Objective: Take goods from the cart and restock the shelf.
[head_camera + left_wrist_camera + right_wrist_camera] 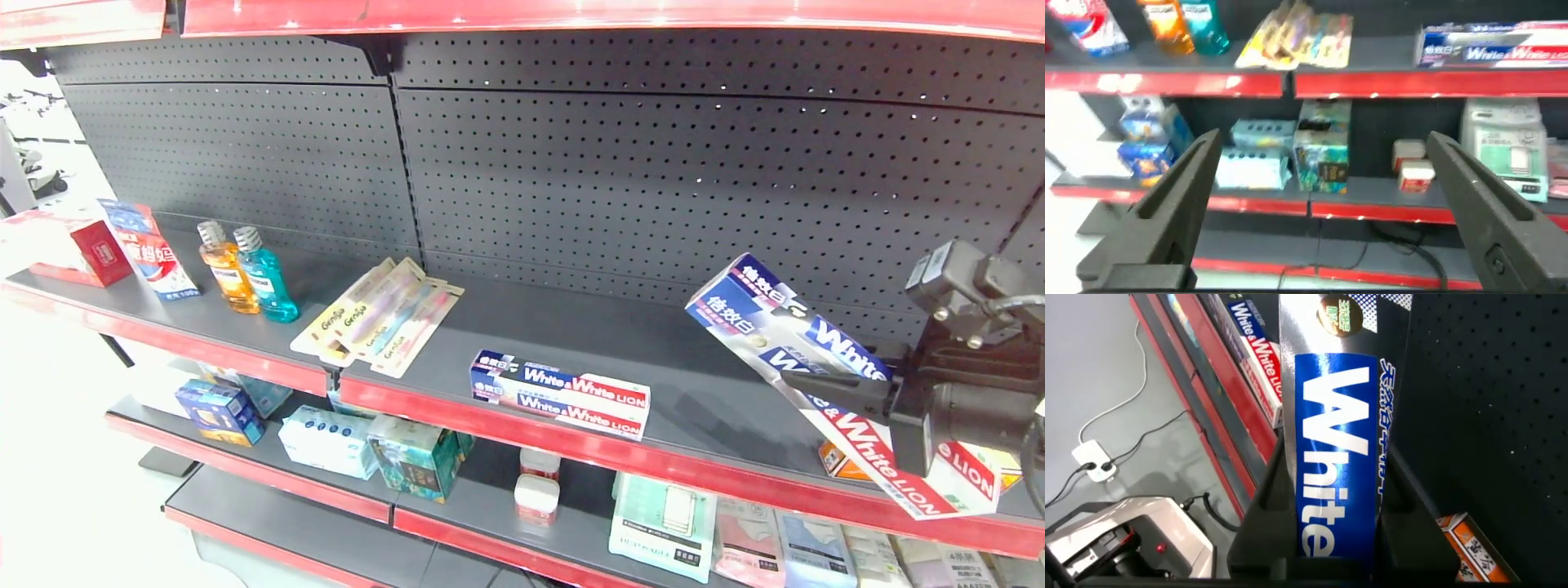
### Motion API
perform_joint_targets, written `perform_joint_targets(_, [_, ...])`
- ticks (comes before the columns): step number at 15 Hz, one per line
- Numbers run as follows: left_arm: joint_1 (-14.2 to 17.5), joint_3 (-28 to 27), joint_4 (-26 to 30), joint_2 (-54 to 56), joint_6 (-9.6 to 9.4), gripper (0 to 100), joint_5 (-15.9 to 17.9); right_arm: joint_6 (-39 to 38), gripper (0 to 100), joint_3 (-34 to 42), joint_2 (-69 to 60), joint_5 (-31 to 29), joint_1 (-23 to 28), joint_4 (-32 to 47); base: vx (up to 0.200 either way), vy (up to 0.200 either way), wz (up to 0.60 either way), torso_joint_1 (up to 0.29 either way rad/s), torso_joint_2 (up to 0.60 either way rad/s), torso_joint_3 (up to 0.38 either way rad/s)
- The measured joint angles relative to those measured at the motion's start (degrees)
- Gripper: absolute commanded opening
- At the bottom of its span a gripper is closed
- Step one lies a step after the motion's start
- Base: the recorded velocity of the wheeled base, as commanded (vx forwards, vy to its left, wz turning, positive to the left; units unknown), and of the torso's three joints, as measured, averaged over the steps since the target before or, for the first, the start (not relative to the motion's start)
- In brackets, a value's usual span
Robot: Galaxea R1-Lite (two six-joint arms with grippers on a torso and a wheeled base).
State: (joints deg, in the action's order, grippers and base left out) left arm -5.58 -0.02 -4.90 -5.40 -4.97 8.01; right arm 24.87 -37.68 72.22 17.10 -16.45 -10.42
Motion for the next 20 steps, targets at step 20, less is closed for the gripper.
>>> perform_joint_targets(20, [0.05, 0.02, 4.85, 0.2, 4.35, 100, -7.0, -0.44, 0, -2.72, 8.68, -0.22, 0.02, -4.05, 0.01, 0.0, 0.0, 0.0, 0.0, 0.0])
